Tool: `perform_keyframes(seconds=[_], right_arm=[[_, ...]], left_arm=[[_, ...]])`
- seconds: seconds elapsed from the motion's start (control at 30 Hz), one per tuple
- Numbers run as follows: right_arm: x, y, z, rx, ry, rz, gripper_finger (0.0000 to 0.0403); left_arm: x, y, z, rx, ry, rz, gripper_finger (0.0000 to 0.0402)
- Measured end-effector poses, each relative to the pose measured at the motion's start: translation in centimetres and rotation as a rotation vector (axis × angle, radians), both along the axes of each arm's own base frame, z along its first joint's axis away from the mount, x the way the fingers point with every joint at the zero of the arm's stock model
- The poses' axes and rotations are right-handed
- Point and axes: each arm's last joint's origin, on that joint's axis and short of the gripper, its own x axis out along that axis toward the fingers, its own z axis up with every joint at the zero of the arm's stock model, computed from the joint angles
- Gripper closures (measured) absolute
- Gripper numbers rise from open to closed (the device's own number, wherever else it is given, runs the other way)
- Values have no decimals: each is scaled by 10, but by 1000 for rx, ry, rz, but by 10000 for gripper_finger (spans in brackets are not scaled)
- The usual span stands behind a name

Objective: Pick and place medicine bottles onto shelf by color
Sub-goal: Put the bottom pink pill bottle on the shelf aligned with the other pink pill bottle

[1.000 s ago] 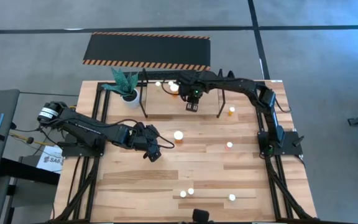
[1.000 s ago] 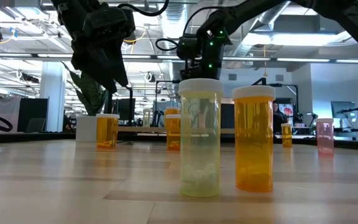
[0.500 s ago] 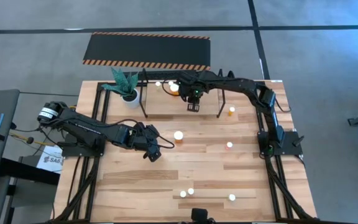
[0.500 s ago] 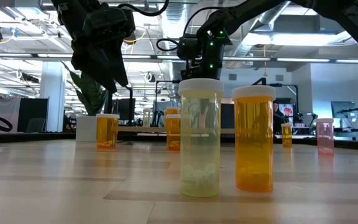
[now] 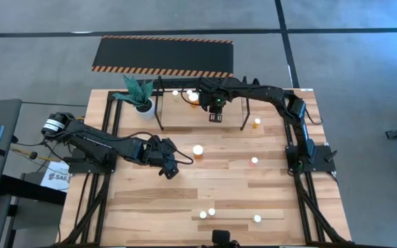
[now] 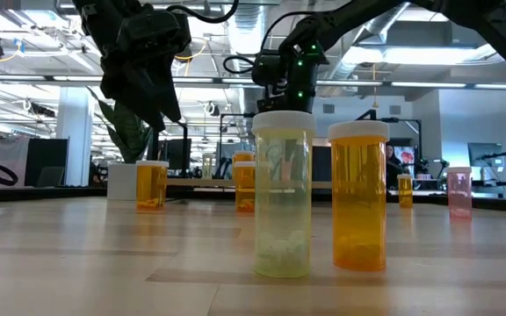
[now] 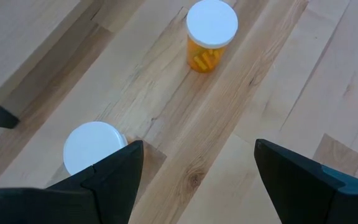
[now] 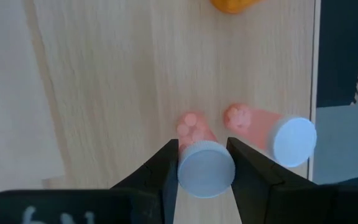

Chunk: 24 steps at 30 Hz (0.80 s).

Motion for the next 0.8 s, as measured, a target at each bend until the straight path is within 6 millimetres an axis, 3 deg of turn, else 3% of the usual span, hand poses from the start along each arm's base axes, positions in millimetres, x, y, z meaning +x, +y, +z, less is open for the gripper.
perform_keyframes(seconds=[0.8], right_arm=[[1, 2, 0, 23, 1, 81, 260]], left_arm=[[0, 0, 0, -15, 4, -8, 109]])
